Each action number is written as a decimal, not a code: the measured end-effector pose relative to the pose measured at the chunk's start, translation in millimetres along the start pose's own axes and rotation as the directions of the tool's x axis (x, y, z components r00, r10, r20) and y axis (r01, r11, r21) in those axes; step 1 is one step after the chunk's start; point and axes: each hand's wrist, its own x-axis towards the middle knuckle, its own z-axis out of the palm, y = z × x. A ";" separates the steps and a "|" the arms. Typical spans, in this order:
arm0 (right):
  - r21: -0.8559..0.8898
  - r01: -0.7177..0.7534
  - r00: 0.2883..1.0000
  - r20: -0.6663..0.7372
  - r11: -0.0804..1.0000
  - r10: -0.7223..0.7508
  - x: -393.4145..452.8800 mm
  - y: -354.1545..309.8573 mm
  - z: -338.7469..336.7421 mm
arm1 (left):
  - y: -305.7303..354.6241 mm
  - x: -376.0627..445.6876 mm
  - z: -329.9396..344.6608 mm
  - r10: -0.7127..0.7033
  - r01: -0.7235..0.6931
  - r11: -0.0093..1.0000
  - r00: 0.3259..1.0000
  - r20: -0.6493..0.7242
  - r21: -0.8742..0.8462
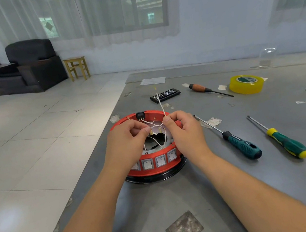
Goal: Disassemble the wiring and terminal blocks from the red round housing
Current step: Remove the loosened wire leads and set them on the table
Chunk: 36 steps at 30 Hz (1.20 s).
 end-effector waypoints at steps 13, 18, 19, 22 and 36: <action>-0.057 0.090 0.995 0.049 0.994 -0.087 -3.5 -10.8 -7.5 | 0.5 -11.1 1.4 0.131 -0.132 0.991 0.990 0.054 0.021; -0.084 0.139 0.986 0.106 0.987 -0.129 -7.1 -14.2 -4.6 | 1.1 -9.7 5.3 0.028 -0.028 0.999 0.999 -0.029 -0.018; -0.100 0.156 0.983 0.118 0.983 -0.144 -7.2 -13.4 -3.8 | 2.2 -9.9 4.9 0.009 -0.011 0.999 0.999 -0.047 -0.034; -0.155 0.195 0.977 0.123 0.968 -0.177 -8.8 -10.7 -1.5 | 4.5 -11.4 4.0 -0.019 0.016 0.999 0.998 -0.065 -0.044; 0.042 0.035 0.990 0.136 0.998 -0.040 17.4 -12.3 -56.7 | 38.1 -16.5 32.3 0.129 -0.124 0.988 0.990 -0.059 0.094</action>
